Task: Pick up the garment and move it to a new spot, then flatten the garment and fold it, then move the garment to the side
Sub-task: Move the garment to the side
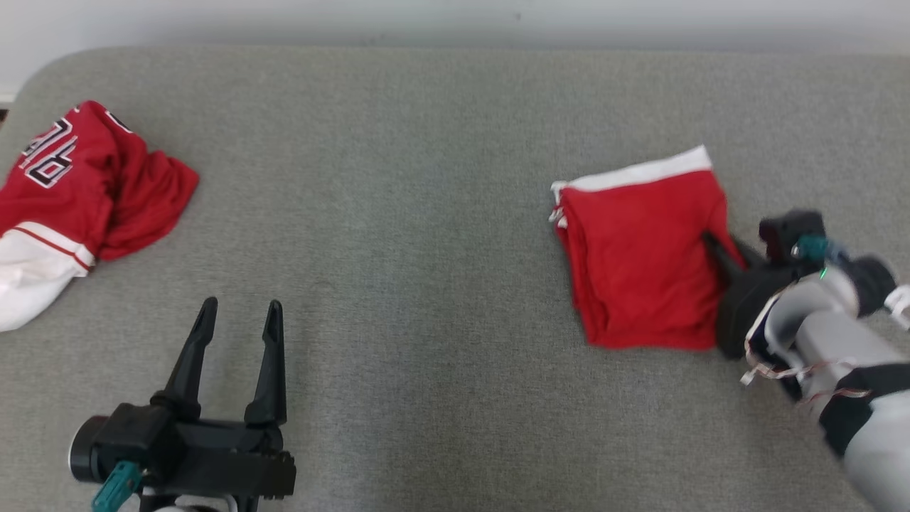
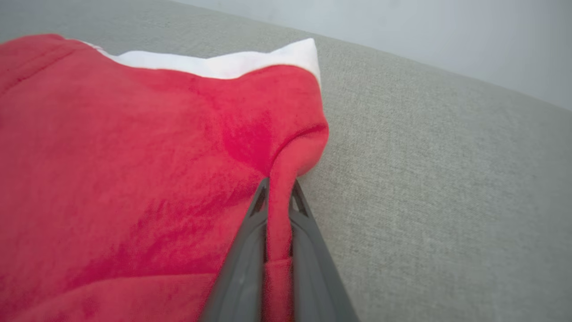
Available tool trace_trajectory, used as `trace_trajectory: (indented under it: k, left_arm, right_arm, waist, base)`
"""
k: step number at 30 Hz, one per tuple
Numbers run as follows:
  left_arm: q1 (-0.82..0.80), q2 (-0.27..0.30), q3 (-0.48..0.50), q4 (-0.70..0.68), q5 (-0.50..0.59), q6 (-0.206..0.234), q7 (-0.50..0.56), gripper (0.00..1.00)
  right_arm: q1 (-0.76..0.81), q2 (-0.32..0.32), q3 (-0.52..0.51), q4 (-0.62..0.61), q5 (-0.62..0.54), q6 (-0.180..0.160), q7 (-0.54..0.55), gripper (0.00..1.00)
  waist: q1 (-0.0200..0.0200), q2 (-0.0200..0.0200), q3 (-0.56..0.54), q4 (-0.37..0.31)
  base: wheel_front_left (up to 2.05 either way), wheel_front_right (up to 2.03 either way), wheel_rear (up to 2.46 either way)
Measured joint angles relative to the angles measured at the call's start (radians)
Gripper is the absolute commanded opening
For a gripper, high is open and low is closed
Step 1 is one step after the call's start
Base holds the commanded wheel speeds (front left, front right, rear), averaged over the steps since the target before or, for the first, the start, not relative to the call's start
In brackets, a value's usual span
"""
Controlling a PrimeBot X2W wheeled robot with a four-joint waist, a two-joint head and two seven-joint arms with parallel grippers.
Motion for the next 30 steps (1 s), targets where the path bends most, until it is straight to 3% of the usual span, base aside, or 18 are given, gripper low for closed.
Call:
trace_trajectory:
  k: [9,15,24,30]
  left_arm:
    - [-0.079,0.004,-0.005,-0.06,0.026,0.0,0.0,1.0]
    - [-0.101,0.052,0.025,-0.123,0.053,0.0,0.0,1.0]
    - [-0.094,0.088,0.038,-0.218,0.083,0.008,0.0,1.0]
    - [-0.088,0.104,0.036,-0.259,0.089,0.008,0.0,1.0]
  right_arm:
    - [-0.212,-0.231,0.153,-0.107,0.025,0.0,0.045,0.0]
    - [-0.312,-0.355,0.222,-0.162,0.048,0.0,0.052,0.0]
    - [-0.389,-0.471,0.26,-0.181,0.08,0.0,0.044,0.0]
    - [-0.457,-0.506,0.273,-0.175,0.085,0.0,0.041,0.0]
  waist:
    - [0.0001,0.0001,0.13,-0.048]
    - [0.0002,0.0001,0.223,-0.14]
    - [0.0,0.0001,0.317,-0.26]
    - [0.0001,0.0001,0.376,-0.304]
  base:
    - [0.0,0.0,0.0]
    - [0.0,0.0,0.0]
    - [0.0,0.0,0.0]
    - [0.0,0.0,0.0]
